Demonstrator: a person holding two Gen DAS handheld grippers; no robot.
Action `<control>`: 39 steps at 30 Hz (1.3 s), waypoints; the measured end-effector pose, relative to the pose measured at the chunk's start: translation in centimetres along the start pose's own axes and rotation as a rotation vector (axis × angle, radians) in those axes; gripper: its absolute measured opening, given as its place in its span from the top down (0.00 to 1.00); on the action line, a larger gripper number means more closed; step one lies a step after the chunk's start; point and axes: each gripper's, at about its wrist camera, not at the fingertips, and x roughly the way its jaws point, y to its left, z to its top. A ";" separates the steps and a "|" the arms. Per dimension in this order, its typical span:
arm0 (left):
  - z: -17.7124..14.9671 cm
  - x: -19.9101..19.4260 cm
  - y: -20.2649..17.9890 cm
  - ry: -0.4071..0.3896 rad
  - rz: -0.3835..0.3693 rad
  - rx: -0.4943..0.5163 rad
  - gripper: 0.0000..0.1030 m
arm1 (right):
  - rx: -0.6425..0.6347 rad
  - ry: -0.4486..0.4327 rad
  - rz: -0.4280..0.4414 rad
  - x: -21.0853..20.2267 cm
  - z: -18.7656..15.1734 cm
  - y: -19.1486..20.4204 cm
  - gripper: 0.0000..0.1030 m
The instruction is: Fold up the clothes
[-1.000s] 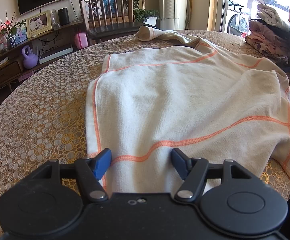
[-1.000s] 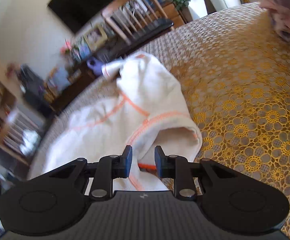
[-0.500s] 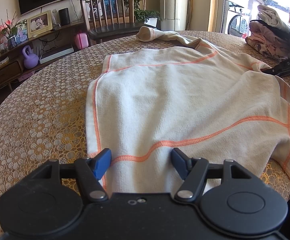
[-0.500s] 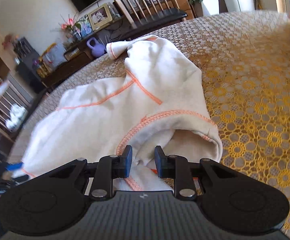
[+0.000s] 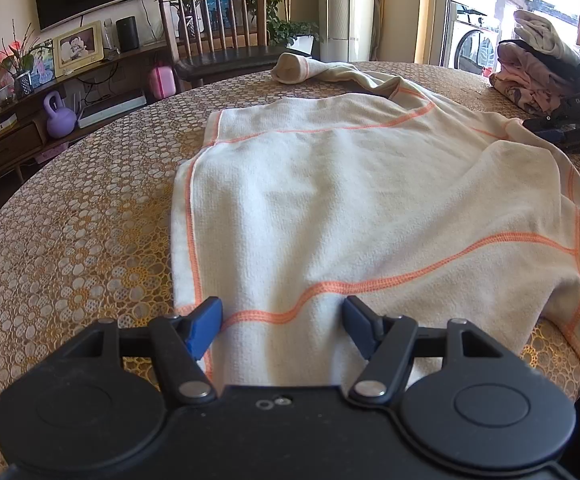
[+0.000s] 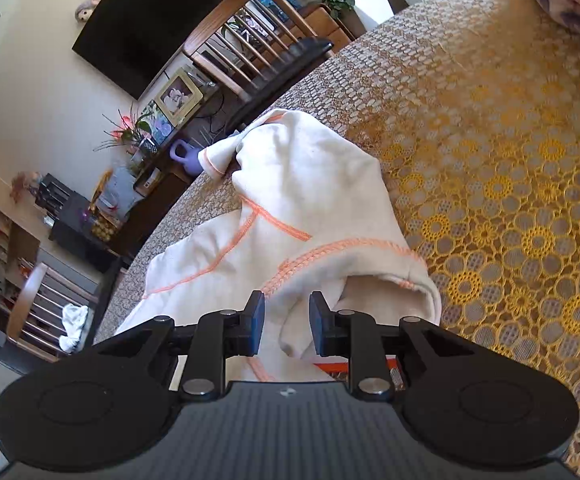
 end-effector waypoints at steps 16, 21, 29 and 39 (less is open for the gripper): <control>-0.2 0.0 0.1 -0.013 -0.007 -0.003 0.00 | -0.044 0.087 -0.084 5.1 0.5 2.4 0.79; -0.1 0.0 0.1 -0.016 -0.010 -0.002 0.00 | -0.098 0.051 -0.141 4.3 0.3 3.4 0.91; -0.1 0.0 0.2 -0.015 -0.012 0.000 0.00 | -0.312 -0.018 -0.316 -0.3 1.6 4.0 0.92; 0.1 0.0 0.2 -0.003 -0.003 0.002 0.00 | -0.440 0.114 -0.475 -0.1 0.6 1.9 0.93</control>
